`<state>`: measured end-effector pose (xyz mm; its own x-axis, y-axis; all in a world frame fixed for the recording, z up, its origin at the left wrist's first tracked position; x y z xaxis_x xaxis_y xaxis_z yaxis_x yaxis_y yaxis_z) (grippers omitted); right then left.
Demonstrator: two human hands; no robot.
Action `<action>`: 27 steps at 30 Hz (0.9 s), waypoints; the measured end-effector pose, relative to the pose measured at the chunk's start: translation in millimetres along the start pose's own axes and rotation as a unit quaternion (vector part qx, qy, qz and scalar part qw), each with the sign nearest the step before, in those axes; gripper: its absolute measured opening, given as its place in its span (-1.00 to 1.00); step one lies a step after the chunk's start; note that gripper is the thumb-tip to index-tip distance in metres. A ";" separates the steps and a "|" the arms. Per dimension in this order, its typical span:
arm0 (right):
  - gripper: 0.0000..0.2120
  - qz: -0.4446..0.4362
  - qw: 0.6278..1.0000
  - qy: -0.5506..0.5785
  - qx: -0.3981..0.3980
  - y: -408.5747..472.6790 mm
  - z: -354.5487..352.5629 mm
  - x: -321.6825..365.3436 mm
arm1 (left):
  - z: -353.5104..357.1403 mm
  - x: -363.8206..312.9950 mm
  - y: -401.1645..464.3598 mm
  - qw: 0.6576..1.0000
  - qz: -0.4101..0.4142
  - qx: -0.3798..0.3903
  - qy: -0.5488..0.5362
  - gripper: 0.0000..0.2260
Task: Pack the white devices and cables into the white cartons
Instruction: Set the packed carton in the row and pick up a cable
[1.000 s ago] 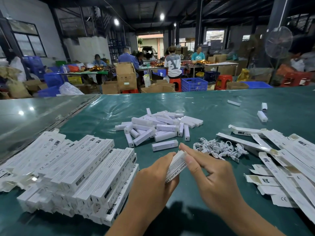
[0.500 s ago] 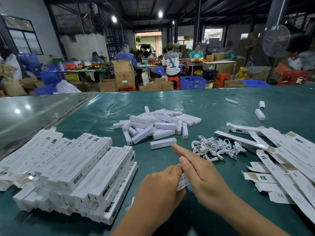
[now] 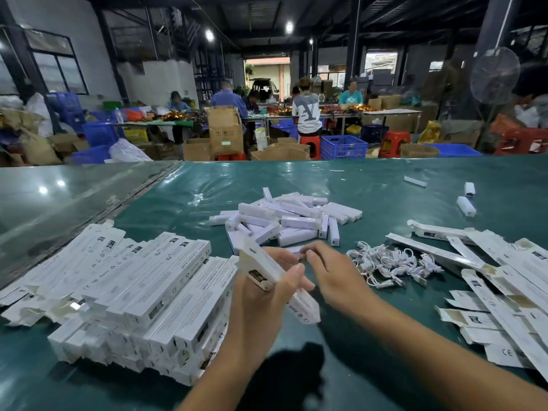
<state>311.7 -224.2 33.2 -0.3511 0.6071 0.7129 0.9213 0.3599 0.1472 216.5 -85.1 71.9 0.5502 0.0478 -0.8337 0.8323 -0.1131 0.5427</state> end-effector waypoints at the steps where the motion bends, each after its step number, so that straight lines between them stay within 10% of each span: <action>1: -0.74 -0.015 0.992 -0.123 0.006 21.1 -5.1 -1.7 | -6.0 0.9 0.4 1.000 -0.014 -0.027 -0.004 -0.82; 5: -0.69 0.019 0.928 -0.351 0.125 84.8 5.4 -40.4 | -2.0 7.5 -3.5 0.998 -0.061 -0.026 0.000 -0.81; 9: -0.72 0.003 0.924 -0.374 0.083 85.2 1.2 -42.0 | -1.5 24.9 -3.1 0.992 -0.085 -0.009 0.095 -0.81; 14: -0.93 -0.017 0.994 0.100 -0.042 24.0 -43.6 -31.4 | 5.1 38.9 -3.8 0.975 -0.120 0.030 0.182 -0.58; 20: -0.86 -0.034 0.855 0.512 -0.080 -48.6 -86.1 -29.4 | 14.3 24.8 -4.8 0.942 -0.076 0.049 0.323 -0.52; 27: -0.84 -0.214 0.942 0.159 -0.203 -99.7 -115.8 38.2 | 21.3 28.2 -4.3 0.904 -0.113 0.081 0.404 -0.61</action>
<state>225.8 -319.0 125.1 -0.6970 0.2009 0.6883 0.7170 0.1832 0.6725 227.0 -104.4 43.9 0.2928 0.7897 -0.5391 0.9445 -0.1509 0.2919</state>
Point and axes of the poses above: each hand's wrist, its own y-axis towards the middle knuckle, its own z-axis out of the palm, x = y × z, the point moved 9 cm from there along y, towards the middle knuckle, and after that the axes turned 12 degrees about x, right-handed, at the moved point
